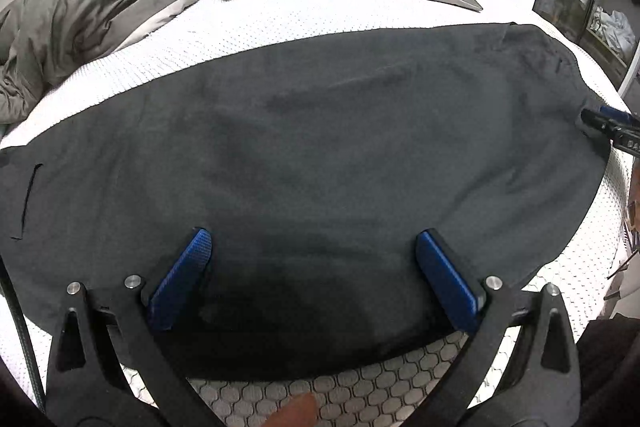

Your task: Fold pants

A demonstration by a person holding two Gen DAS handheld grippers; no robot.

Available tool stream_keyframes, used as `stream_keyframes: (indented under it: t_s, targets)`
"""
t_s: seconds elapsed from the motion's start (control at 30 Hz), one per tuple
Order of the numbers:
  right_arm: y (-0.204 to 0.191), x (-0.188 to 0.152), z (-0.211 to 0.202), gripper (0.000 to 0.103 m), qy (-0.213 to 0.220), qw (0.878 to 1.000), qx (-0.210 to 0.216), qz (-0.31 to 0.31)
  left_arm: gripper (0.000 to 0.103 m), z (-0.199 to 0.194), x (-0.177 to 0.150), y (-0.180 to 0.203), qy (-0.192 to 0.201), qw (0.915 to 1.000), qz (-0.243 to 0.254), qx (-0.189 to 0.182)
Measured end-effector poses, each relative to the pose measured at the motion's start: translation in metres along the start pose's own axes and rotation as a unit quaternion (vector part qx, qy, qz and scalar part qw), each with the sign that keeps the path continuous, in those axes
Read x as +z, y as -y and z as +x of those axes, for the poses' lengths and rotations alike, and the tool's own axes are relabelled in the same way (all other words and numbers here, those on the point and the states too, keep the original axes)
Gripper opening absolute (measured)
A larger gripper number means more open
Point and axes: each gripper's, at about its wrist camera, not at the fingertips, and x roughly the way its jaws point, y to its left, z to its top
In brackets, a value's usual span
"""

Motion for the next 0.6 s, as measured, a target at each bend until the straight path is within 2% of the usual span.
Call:
stream_keyframes:
  t_s: [0.13, 0.23, 0.33, 0.4, 0.47, 0.57, 0.6]
  targets:
    - [-0.025, 0.006, -0.013, 0.091, 0.026, 0.997, 0.074, -0.005, 0.102, -0.026, 0.006, 0.007, 0.022, 0.9992, 0.030, -0.011]
    - [-0.055, 0.016, 0.000, 0.091, 0.014, 0.993, 0.116, -0.022, 0.102, -0.036, 0.021, 0.009, 0.038, 0.9985, 0.022, -0.033]
    - [-0.095, 0.018, 0.011, 0.091, -0.004, 0.989, 0.141, -0.051, 0.102, -0.025, 0.040, 0.012, 0.048, 0.9985, 0.002, -0.027]
    - [-0.119, 0.016, 0.020, 0.091, -0.022, 0.987, 0.138, -0.077, 0.102, -0.011, 0.048, 0.015, 0.048, 0.9983, -0.013, -0.030]
    - [-0.134, 0.005, 0.029, 0.091, -0.036, 0.987, 0.113, -0.108, 0.102, 0.006, 0.053, 0.020, 0.031, 0.9986, -0.015, -0.041]
    - [-0.125, 0.006, 0.035, 0.091, -0.043, 0.989, 0.092, -0.112, 0.102, 0.024, 0.050, 0.032, 0.006, 0.9996, 0.005, -0.028]
    - [-0.116, 0.009, 0.035, 0.091, -0.043, 0.991, 0.069, -0.106, 0.102, 0.028, 0.048, 0.036, 0.004, 0.9997, 0.017, -0.017]
